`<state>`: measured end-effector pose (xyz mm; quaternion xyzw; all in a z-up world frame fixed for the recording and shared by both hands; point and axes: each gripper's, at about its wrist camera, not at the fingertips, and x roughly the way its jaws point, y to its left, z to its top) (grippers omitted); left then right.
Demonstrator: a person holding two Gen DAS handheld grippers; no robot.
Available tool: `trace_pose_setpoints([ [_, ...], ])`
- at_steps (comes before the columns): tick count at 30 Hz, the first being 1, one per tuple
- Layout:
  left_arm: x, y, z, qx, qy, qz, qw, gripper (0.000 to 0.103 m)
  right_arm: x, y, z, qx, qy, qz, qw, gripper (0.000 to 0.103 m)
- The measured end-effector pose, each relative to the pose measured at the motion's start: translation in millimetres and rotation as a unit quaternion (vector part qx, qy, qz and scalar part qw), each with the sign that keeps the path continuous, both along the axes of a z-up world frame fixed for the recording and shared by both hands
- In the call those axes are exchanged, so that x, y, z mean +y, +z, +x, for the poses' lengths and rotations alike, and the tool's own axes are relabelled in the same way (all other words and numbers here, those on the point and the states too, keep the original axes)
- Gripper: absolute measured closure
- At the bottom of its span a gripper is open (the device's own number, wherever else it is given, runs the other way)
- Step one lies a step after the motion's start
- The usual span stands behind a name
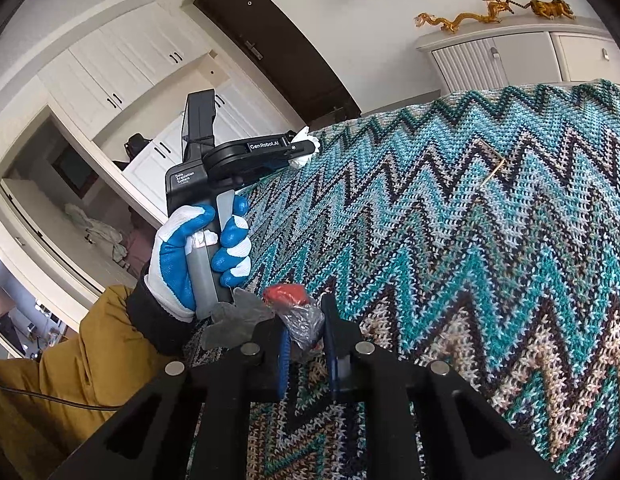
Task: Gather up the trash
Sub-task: 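Grasp the white tissue with the left tool while the right tool grasps the clear wrapper with red cap, then carry the tissue and clear wrapper over the bin and open both tools to drop them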
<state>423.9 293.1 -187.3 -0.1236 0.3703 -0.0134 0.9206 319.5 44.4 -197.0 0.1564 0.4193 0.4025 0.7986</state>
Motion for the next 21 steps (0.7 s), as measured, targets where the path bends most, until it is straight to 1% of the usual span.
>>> trace_pose_setpoints([
  [5, -1, 1, 0, -0.001, 0.003, 0.000, 1.0000, 0.085, 1, 1, -1, -0.001, -0.001, 0.000, 1.000, 0.089],
  [8, -2, 1, 3, 0.006, 0.003, 0.004, 1.0000, 0.085, 2, 2, -2, -0.004, -0.007, -0.004, 1.000, 0.089],
  [11, -7, 6, 4, 0.018, 0.012, 0.026, 0.9994, 0.086, 6, 2, -4, -0.006, -0.012, -0.024, 1.000, 0.089],
  [12, -9, 11, -2, 0.018, 0.013, 0.031, 0.9993, 0.086, 8, 2, -4, -0.006, -0.013, -0.036, 0.999, 0.089],
  [14, -12, 22, -18, 0.012, 0.010, 0.028, 0.9995, 0.086, 12, 3, -5, -0.007, -0.016, -0.052, 0.999, 0.089],
  [16, -15, 38, -41, -0.001, 0.001, 0.034, 0.9994, 0.086, 8, 4, -8, 0.002, -0.024, -0.056, 0.998, 0.089],
  [18, -19, 57, -68, -0.016, -0.013, 0.042, 0.9989, 0.086, -1, 9, -19, 0.007, -0.037, -0.054, 0.998, 0.089],
  [21, -21, 78, -108, -0.031, -0.031, 0.044, 0.9981, 0.086, -15, 22, -43, 0.004, -0.055, -0.058, 0.997, 0.089],
])
